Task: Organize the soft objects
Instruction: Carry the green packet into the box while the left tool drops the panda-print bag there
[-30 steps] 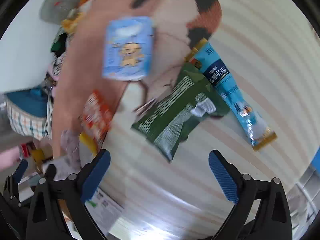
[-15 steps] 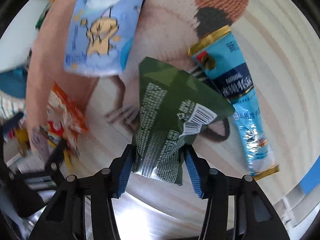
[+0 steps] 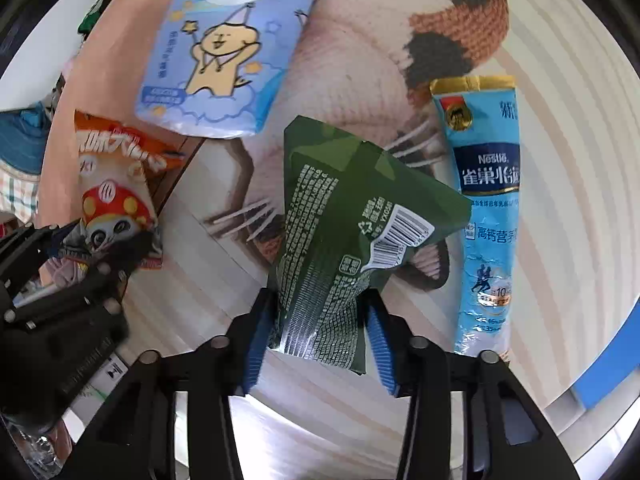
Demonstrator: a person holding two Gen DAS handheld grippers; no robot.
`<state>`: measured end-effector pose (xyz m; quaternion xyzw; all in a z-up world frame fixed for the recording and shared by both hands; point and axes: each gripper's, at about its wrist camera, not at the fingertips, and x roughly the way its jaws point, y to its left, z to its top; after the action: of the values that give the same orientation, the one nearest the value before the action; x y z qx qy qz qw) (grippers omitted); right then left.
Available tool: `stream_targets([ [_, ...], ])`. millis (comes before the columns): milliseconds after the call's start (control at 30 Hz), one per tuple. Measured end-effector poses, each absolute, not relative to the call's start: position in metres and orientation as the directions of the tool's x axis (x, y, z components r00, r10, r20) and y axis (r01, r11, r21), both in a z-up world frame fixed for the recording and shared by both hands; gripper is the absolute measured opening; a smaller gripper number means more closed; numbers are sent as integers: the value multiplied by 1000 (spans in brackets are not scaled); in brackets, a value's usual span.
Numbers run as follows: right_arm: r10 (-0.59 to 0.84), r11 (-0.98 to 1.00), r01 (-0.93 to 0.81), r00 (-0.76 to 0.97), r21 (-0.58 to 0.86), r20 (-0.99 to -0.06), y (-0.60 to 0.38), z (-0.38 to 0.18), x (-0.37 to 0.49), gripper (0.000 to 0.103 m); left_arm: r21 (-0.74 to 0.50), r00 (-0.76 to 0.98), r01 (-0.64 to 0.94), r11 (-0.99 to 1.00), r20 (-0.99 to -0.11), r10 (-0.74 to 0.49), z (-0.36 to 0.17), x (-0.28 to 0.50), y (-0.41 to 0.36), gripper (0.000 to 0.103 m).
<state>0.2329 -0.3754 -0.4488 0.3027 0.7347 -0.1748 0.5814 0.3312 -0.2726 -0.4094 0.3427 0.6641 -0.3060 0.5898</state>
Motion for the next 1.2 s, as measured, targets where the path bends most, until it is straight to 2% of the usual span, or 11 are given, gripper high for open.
stream_targets([
  [133, 209, 786, 612, -132, 86, -969, -370, -431, 232, 33, -19, -66, 752, 659, -997, 46, -394, 326, -250, 30],
  [233, 208, 798, 594, -117, 99, -971, -360, -422, 225, 30, -49, -64, 697, 715, -998, -6, -379, 320, -230, 30],
  [533, 215, 858, 480, -8, 185, -977, -302, -355, 208, 28, -111, 26, 519, 848, -989, -145, -296, 311, -150, 30],
  [833, 272, 926, 245, 97, 288, -957, -187, -269, 215, 28, -147, 157, 254, 956, -969, -191, -222, 286, 12, 30],
  [1000, 315, 941, 101, 88, 324, -945, -104, -240, 233, 28, -129, 174, 101, 987, -974, -145, -221, 280, 107, 30],
  [1200, 302, 953, -15, -27, 303, -953, -5, -272, 240, 28, -86, 118, -28, 996, -990, -82, -260, 284, 194, 30],
])
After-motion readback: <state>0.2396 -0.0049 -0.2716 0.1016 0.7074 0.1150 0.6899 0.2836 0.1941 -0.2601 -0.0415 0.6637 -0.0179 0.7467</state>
